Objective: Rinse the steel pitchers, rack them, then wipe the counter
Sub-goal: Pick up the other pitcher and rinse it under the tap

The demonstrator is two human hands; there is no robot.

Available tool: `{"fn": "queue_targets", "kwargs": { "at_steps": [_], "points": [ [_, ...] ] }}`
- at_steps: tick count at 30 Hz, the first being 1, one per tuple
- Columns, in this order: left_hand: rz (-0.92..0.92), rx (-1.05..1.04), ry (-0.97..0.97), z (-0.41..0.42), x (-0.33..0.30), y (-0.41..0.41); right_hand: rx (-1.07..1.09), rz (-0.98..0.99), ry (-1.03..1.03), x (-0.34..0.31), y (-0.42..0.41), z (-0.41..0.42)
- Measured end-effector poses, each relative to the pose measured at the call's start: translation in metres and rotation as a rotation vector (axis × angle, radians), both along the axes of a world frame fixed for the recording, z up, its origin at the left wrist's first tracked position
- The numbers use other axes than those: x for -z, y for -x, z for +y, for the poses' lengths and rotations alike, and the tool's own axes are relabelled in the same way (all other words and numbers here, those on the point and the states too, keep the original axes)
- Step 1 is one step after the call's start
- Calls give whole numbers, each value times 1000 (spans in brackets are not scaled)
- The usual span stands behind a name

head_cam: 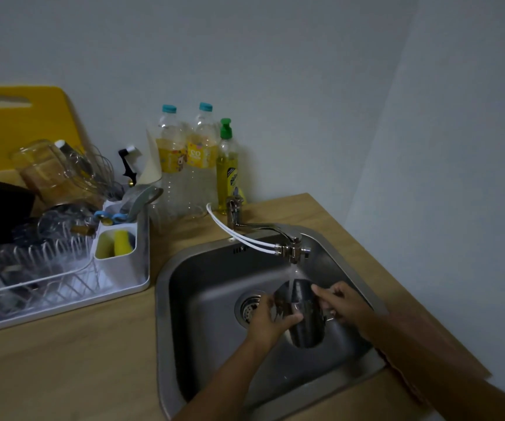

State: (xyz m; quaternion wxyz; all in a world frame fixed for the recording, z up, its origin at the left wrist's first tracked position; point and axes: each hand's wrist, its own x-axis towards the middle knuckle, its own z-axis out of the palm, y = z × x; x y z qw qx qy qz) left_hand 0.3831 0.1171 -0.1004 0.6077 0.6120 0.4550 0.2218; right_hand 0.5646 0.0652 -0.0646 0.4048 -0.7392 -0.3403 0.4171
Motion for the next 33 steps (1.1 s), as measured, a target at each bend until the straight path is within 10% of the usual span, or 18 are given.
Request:
{"fn": "queue_targets", "kwargs": {
  "at_steps": [10, 21, 33],
  "points": [
    [76, -272, 46, -30, 3, -8, -84, -77, 93, 7, 9, 8],
    [-451, -409, 742, -48, -1, -24, -296, -394, 171, -29, -3, 27],
    [-613, -401, 897, -57, -14, -45, -347, -592, 241, -53, -12, 34]
  ]
}}
